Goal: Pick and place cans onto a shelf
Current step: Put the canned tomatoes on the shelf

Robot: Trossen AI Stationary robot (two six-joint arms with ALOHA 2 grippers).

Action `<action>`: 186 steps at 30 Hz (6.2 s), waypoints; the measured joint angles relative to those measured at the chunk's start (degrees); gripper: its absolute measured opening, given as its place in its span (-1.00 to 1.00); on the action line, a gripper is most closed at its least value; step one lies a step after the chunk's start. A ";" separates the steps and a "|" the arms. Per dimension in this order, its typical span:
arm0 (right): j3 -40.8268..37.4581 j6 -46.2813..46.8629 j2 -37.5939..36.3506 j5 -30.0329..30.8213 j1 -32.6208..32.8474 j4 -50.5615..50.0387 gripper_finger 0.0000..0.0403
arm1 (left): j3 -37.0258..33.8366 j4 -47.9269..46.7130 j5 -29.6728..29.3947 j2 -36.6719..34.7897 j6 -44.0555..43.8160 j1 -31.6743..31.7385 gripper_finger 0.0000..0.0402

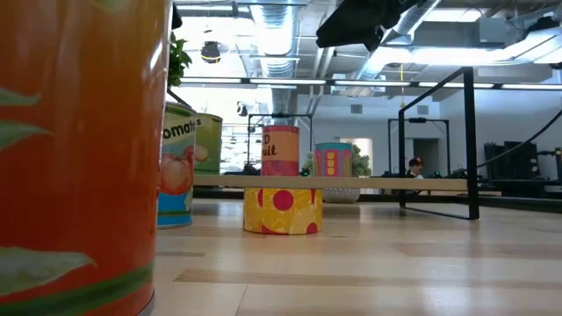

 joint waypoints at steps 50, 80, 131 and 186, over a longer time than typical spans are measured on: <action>0.07 -1.17 0.00 0.06 -1.51 -2.56 -0.37 | -1.44 9.27 -4.96 0.20 0.05 0.81 -1.00; 0.07 -1.17 0.00 0.04 -2.68 -2.56 -0.37 | 4.35 -13.08 -9.13 0.04 -1.31 11.19 -1.00; 0.07 -1.15 -0.01 -0.02 -2.60 -2.57 -0.37 | 4.35 -16.03 -11.12 -0.04 -2.02 12.94 -0.83; 0.07 -1.15 -0.02 -0.11 -3.37 -3.44 -0.37 | 11.76 -24.52 -9.87 11.19 -0.61 10.05 -0.83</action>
